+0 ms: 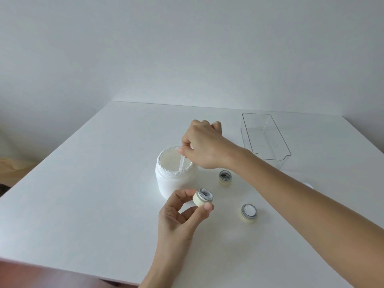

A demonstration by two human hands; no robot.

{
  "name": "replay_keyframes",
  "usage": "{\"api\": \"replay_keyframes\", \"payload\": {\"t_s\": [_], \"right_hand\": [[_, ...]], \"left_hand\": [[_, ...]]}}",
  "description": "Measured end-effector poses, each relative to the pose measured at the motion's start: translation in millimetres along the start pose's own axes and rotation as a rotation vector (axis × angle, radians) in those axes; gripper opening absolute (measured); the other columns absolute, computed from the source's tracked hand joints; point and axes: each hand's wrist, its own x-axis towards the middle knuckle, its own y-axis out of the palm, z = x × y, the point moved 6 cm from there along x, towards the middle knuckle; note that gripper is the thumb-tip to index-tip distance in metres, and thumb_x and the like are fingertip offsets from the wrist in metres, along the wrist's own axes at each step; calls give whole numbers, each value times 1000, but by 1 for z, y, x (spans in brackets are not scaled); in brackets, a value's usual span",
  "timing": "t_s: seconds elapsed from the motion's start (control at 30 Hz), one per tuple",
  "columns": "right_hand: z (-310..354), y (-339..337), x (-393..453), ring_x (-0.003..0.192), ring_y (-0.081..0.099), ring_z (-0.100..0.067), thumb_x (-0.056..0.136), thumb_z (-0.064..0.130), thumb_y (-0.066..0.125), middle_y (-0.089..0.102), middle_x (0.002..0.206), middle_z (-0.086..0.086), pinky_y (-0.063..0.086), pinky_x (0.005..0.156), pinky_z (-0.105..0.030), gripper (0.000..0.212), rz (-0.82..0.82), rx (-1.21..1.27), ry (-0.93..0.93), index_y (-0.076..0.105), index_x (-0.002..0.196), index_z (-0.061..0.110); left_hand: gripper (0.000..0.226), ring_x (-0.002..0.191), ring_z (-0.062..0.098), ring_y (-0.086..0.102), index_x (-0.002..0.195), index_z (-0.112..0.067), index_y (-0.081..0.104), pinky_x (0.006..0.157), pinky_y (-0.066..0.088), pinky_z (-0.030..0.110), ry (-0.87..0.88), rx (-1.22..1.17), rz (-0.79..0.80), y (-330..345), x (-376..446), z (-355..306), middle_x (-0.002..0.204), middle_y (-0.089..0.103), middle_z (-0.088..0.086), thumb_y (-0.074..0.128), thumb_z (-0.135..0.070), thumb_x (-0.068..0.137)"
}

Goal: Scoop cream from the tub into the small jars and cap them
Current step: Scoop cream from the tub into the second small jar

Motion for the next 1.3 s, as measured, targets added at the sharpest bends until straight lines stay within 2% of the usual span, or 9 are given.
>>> {"api": "replay_keyframes", "payload": {"t_s": [0.1, 0.23, 0.4, 0.57, 0.73, 0.9, 1.1, 1.17, 1.3], "right_hand": [[-16, 3, -1, 82, 51, -27, 94, 28, 51, 57, 80, -7, 31, 86, -38, 34, 31, 187, 165, 67, 80, 0], [-39, 3, -10, 57, 41, -18, 92, 24, 55, 42, 49, 3, 34, 82, -35, 31, -5, 460, 375, 68, 68, 9], [-59, 11, -16, 103, 58, -23, 89, 29, 59, 67, 86, 6, 38, 104, -44, 25, -41, 688, 472, 73, 74, 14], [-73, 18, -23, 95, 53, -10, 90, 29, 59, 66, 93, 8, 36, 69, -16, 24, -54, 874, 516, 75, 86, 12], [-80, 21, -40, 85, 47, 3, 88, 31, 62, 60, 87, 17, 32, 74, -15, 20, -49, 1023, 550, 72, 75, 19], [-86, 24, -71, 75, 44, 1, 87, 35, 64, 61, 82, 16, 29, 93, -28, 27, -64, 1075, 598, 71, 65, 21], [-83, 41, -100, 64, 54, 25, 90, 30, 62, 69, 75, 16, 35, 64, -3, 26, -57, 1049, 585, 71, 69, 18], [-82, 44, -104, 63, 54, 21, 90, 29, 61, 67, 70, 18, 36, 57, 4, 27, -89, 995, 581, 72, 70, 15], [-86, 43, -111, 54, 45, -3, 89, 36, 61, 49, 41, 22, 35, 56, -16, 29, -149, 866, 609, 72, 69, 17]], "left_hand": [[35, 86, 32, 76, 95, -16, 68, 72, 58, 25, 5, -2, -10, 0, 0, 0, 96, 76, 4, 83, -28, 67], [40, 86, 33, 76, 97, -9, 61, 72, 58, 25, 14, -14, -7, 0, 0, -1, 95, 76, 6, 82, -28, 68], [38, 89, 34, 75, 97, -17, 69, 74, 57, 24, 8, -24, -9, -2, 2, 0, 102, 76, 6, 85, -25, 64], [40, 87, 36, 74, 95, -21, 71, 75, 56, 22, 12, -21, -9, -3, 3, 1, 104, 76, 5, 89, -19, 60], [38, 86, 34, 74, 91, -22, 71, 75, 57, 24, 20, -26, -26, -5, 4, 1, 98, 76, 3, 89, -22, 58], [38, 90, 34, 75, 93, -19, 71, 73, 57, 24, 4, -87, -39, -7, 5, 4, 96, 75, 3, 89, -19, 59], [42, 90, 34, 75, 96, -13, 70, 71, 56, 23, -4, -86, -27, -5, 5, 3, 96, 75, 6, 89, -20, 58], [47, 90, 36, 74, 99, -9, 68, 71, 57, 24, -9, -82, -27, -5, 5, 3, 96, 74, 8, 88, -20, 58], [41, 87, 35, 75, 92, -16, 70, 73, 57, 25, -4, -85, -39, -6, 5, 4, 95, 75, 7, 89, -20, 55]]}}
